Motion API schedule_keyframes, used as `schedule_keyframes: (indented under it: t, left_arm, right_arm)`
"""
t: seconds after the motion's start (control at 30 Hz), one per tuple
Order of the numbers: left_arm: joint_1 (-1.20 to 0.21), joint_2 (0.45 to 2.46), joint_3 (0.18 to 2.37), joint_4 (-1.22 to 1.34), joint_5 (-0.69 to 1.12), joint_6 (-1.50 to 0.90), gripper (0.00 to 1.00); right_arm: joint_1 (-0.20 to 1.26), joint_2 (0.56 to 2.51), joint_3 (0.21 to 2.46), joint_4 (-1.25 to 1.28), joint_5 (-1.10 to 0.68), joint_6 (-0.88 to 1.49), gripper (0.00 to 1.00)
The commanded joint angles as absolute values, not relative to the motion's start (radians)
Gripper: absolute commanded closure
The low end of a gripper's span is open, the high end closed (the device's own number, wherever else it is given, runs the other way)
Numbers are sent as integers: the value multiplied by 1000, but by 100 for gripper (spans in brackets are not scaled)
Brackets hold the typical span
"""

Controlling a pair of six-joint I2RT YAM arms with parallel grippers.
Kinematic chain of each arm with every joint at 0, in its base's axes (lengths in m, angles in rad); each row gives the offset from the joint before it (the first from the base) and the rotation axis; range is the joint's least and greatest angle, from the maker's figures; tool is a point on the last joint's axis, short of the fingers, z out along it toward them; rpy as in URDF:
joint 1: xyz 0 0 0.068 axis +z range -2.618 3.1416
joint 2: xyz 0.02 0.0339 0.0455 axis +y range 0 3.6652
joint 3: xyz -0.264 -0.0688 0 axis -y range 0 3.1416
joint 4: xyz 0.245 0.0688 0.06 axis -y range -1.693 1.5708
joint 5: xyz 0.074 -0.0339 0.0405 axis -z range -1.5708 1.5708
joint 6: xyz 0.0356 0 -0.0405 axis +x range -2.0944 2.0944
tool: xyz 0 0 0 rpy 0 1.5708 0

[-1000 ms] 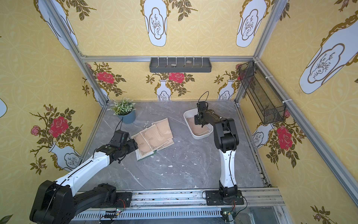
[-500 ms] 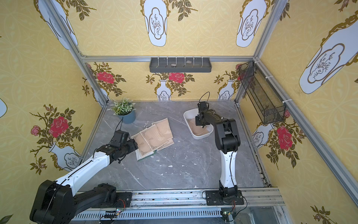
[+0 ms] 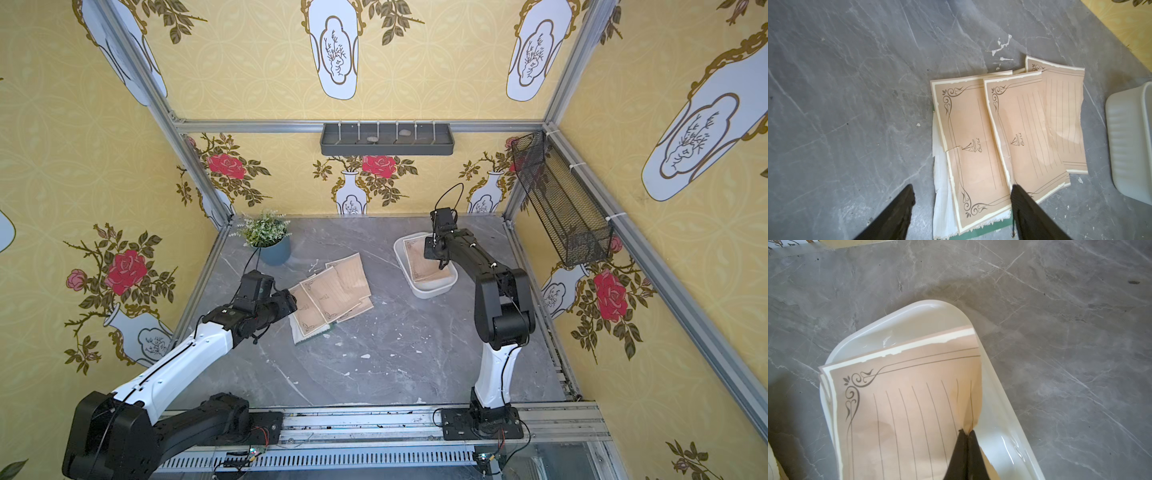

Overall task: Take out the stationery paper from the storage box
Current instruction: Place the stationery paper in the storage box, then pick up the stationery paper from the storage box.

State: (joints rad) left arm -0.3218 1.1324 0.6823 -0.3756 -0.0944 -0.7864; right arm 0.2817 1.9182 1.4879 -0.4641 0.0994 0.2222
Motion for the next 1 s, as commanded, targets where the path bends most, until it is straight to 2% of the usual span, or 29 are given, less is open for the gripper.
schedule_keyframes:
  t: [0.0, 0.1, 0.23, 0.4, 0.67, 0.8, 0.97]
  left_arm:
    - [-322, 1147, 692, -371, -65, -781, 25]
    - [-322, 1157, 696, -370, -61, -782, 25]
    - [-322, 1158, 692, -371, -61, -781, 25]
    - [-322, 1152, 681, -374, -67, -781, 25]
    - [-321, 1137, 689, -369, -42, -785, 25]
    - [-322, 1126, 697, -280, 61, -785, 24]
    - [-322, 1138, 653, 63, 337, -838, 23]
  right_arm:
    - [282, 1919, 1484, -460, 106, 263, 100]
    - [282, 1928, 1480, -464, 109, 279, 91]
    - [282, 1934, 1474, -463, 109, 283, 90]
    - [283, 1934, 1479, -462, 101, 279, 100]
    - [286, 1888, 1477, -474, 89, 293, 100]
    - [294, 1828, 1463, -479, 89, 308, 100]
    - [336, 1715, 1445, -485, 101, 322, 100]
